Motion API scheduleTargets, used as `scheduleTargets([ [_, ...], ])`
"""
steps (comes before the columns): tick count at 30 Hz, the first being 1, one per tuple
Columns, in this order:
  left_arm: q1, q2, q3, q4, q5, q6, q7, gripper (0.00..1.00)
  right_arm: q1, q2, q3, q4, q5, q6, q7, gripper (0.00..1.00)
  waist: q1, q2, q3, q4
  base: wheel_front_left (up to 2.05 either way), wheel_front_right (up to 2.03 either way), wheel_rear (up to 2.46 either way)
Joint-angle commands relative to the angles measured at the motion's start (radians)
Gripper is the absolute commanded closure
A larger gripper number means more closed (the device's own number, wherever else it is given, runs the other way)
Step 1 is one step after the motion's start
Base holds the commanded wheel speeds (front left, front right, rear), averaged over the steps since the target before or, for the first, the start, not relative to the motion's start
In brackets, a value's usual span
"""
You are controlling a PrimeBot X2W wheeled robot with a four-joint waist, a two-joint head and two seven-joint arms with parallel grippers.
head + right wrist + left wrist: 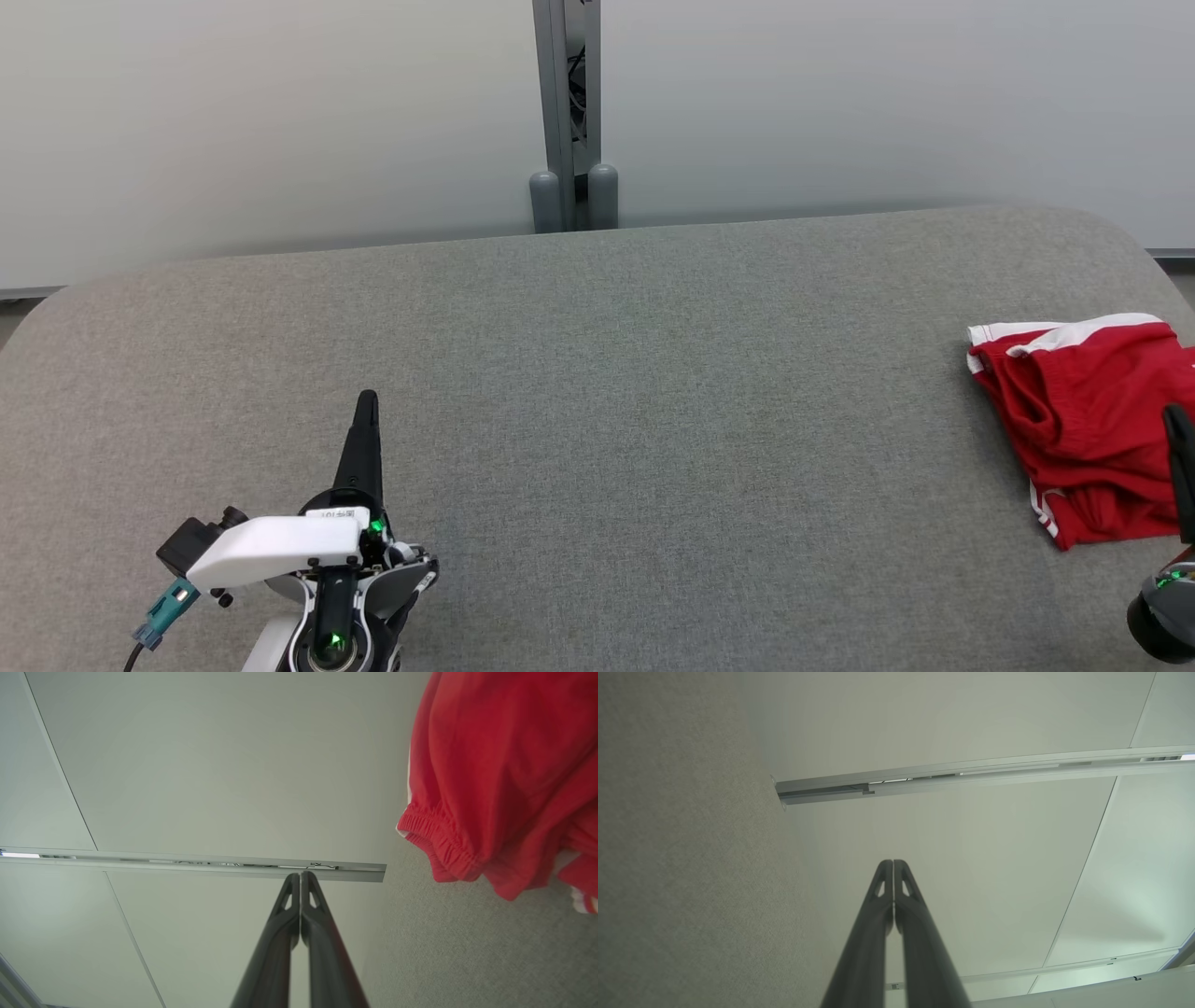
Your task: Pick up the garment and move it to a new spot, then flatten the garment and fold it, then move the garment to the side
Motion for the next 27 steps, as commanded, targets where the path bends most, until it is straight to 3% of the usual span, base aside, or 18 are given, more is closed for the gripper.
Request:
scheduleTargets([
  [1,-0.008,0.003,0.002,-0.001,0.0,-0.003,0.0,1.0,-0.009,-0.007,-0.001,0.002,0.003,0.001,0.004,1.0,0.0,-0.0001,0.0,0.0,0.0,0.0,0.0],
  [27,-0.008,0.003,0.002,-0.001,0.0,-0.003,0.0,1.0,-0.009,-0.007,0.0,0.002,0.004,0.001,0.003,1.0,0.0,-0.0001,0.0,0.0,0.0,0.0,0.0],
])
